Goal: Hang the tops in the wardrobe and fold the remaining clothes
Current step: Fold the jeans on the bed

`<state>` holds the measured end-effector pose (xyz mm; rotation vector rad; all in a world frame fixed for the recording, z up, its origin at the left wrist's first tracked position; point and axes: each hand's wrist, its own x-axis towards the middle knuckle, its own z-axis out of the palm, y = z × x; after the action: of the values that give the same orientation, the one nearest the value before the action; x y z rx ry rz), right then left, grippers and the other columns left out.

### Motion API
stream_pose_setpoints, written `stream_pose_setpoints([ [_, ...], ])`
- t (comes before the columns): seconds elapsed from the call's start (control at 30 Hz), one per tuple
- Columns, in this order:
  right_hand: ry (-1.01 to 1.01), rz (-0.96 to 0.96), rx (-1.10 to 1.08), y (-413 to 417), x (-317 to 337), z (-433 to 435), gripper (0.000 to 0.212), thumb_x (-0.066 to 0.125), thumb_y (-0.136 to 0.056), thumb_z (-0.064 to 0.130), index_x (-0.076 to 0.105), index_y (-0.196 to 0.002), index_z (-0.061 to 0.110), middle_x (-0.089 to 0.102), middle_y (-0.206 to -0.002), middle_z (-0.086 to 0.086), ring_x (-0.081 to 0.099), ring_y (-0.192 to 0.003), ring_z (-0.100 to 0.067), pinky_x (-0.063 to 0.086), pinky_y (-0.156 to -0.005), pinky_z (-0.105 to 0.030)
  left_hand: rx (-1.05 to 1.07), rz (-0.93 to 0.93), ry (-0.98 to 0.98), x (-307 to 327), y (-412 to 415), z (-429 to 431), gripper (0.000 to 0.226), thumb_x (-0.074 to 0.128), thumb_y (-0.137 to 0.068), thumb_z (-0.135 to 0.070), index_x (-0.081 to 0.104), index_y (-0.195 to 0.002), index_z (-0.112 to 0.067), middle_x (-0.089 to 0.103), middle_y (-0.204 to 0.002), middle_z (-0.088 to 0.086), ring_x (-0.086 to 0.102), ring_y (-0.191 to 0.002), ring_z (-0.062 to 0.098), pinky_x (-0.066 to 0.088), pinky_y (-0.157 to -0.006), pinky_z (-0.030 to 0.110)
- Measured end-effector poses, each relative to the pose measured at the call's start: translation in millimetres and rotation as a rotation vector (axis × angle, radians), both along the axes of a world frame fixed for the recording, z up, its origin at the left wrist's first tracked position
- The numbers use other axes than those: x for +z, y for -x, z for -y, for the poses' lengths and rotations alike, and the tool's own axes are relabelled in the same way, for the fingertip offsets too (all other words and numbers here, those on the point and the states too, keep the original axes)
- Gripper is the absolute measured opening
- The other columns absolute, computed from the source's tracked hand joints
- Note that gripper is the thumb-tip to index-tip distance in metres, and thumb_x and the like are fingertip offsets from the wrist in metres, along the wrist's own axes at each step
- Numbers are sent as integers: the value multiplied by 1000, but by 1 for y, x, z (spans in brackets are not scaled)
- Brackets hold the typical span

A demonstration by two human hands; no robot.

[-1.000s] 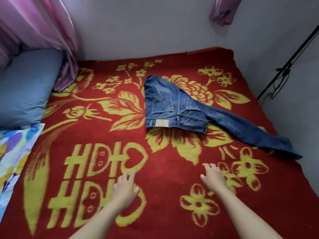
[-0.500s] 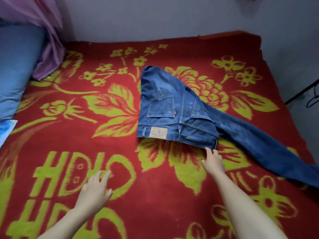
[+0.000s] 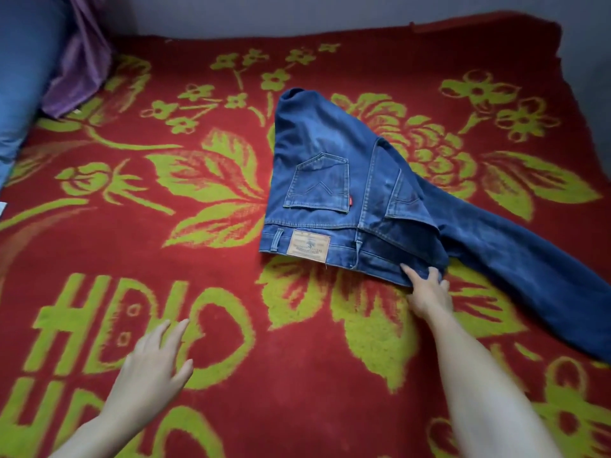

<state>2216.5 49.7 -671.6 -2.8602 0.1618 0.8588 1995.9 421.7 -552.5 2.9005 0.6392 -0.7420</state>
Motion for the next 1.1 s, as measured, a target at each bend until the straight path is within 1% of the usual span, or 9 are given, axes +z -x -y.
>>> stream_pose_setpoints([
  [0.07, 66, 84, 44, 21, -3, -5, 74, 31, -90, -8, 21, -145, 41, 19, -145, -12, 33, -120, -34, 38, -96, -37, 1, -2, 3, -2, 4, 2, 67, 42, -95, -44, 5, -149, -29, 16, -154, 1, 18, -141, 19, 30, -109, 35],
  [0.2, 140, 108, 180, 86, -6, -20, 66, 32, -93, -2, 17, -147, 34, 26, -137, -12, 42, -112, -29, 37, -94, -32, -11, -7, 42, -2, 24, 17, 65, 42, -95, -43, 8, -149, -29, 16, -153, 1, 16, -141, 18, 29, -108, 33],
  [0.3, 15, -42, 185, 131, 9, -43, 65, 32, -94, 0, 21, -146, 36, 22, -143, -12, 44, -115, -29, 36, -97, -33, -20, -21, 43, 8, 33, 27, 64, 40, -95, -45, 7, -149, -29, 14, -154, -1, 16, -141, 17, 31, -106, 32],
  [0.43, -178, -294, 167, 203, 38, -69, 63, 40, -91, 4, 30, -145, 36, 24, -142, -11, 49, -118, -29, 37, -100, -30, -27, -31, 66, 17, 41, 46, 65, 41, -95, -45, 10, -149, -28, 16, -154, 3, 21, -139, 21, 32, -106, 33],
  [0.6, -189, -393, 198, 278, 91, -66, 57, 50, -86, 14, 40, -138, 34, 34, -130, -10, 54, -114, -29, 41, -99, -30, -72, -34, 105, 29, 66, 73, 68, 48, -91, -41, 14, -148, -26, 18, -153, 6, 22, -138, 25, 32, -105, 36],
  [0.73, -147, -234, 283, 308, 143, -44, 46, 45, -88, 19, 42, -131, 35, 43, -120, -11, 56, -108, -33, 43, -89, -33, -146, -55, 146, 42, 100, 85, 73, 53, -88, -36, 14, -149, -25, 17, -152, 9, 23, -137, 27, 31, -105, 38],
  [0.8, -117, -123, 273, 308, 171, -36, 45, 45, -86, 17, 47, -126, 37, 50, -118, -9, 56, -109, -32, 44, -85, -33, -203, -70, 141, 50, 119, 87, 75, 54, -88, -34, 11, -149, -25, 14, -154, 10, 19, -139, 28, 29, -107, 39],
  [0.9, -158, 9, 219, 307, 221, -45, 31, 50, -86, 27, 58, -115, 37, 60, -111, -6, 59, -106, -28, 45, -79, -32, -305, -81, 122, 65, 147, 80, 79, 56, -88, -32, 8, -150, -26, 10, -155, 11, 16, -140, 27, 29, -106, 40],
  [1.1, -251, 272, 221, 320, 322, -84, 21, 61, -86, 34, 67, -105, 29, 63, -97, -2, 59, -99, -25, 41, -77, -32, -315, 96, 143, 92, 170, 51, 94, 62, -84, -41, -5, -149, -29, 5, -156, 13, 14, -141, 27, 28, -107, 39],
])
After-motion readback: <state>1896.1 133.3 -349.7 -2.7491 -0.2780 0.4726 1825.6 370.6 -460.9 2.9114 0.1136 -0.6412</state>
